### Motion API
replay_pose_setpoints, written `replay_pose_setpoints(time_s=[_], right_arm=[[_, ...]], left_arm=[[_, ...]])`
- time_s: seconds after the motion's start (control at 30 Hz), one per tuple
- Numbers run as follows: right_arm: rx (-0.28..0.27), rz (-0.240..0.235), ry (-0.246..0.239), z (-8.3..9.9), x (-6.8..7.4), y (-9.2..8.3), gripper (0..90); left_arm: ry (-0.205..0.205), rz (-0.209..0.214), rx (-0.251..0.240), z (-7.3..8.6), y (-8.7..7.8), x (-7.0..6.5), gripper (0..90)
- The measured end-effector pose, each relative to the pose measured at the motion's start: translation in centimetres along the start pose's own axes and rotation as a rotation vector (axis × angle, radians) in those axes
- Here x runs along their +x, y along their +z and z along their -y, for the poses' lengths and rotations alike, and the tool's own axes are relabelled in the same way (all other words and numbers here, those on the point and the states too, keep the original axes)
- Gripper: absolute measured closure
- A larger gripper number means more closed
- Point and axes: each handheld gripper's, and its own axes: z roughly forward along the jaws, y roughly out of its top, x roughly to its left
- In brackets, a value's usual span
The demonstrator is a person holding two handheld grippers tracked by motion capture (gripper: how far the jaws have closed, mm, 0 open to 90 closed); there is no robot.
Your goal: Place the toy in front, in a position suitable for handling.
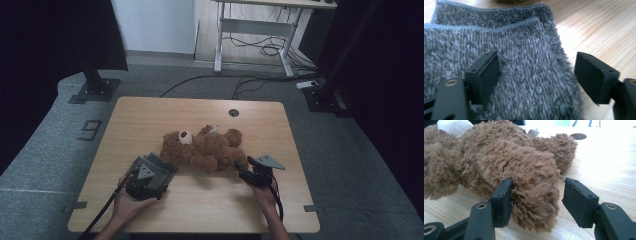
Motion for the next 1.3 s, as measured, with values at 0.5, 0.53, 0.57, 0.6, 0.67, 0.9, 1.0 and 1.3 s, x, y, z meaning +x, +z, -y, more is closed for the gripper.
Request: replay_pose_setpoints(time_s=[0.5,0.53,0.57,0.6,0.67,0.9,1.0,1.3], right_arm=[[-0.001,0.001,-0.002,0.0,0.0,0.0,41.1],[-0.001,0.001,-0.002,0.0,0.0,0.0,41.1],[-0.002,0.001,-0.002,0.0,0.0,-0.1,41.1],[-0.002,0.002,-0.002,0.0,0.0,-0.1,41.0],[-0.004,0.002,0.001,-0.1,-0.1,-0.2,41.0],[-0.008,0.001,0.003,-0.1,-0.2,-0.4,40.7],[-0.011,0.001,0.002,-0.1,-0.2,-0.5,40.3],[-0.021,-0.014,0.001,-0.3,-0.2,-0.8,39.3]], left_arm=[[-0.018,-0.018,-0.043,0.6,-0.6,2.0,68.6],[-0.023,-0.012,-0.047,0.7,-0.7,2.1,70.4],[-0.036,0.004,-0.052,0.7,-0.8,2.4,73.9],[-0.043,0.013,-0.053,0.6,-0.8,2.5,75.0],[-0.056,0.032,-0.061,0.4,-1.1,2.9,76.2],[-0.107,0.076,-0.163,-1.0,-3.5,4.0,76.7],[-0.119,0.097,-0.201,-1.2,-4.4,4.2,76.6],[-0.169,0.153,-0.326,-1.3,-7.3,4.6,76.6]])
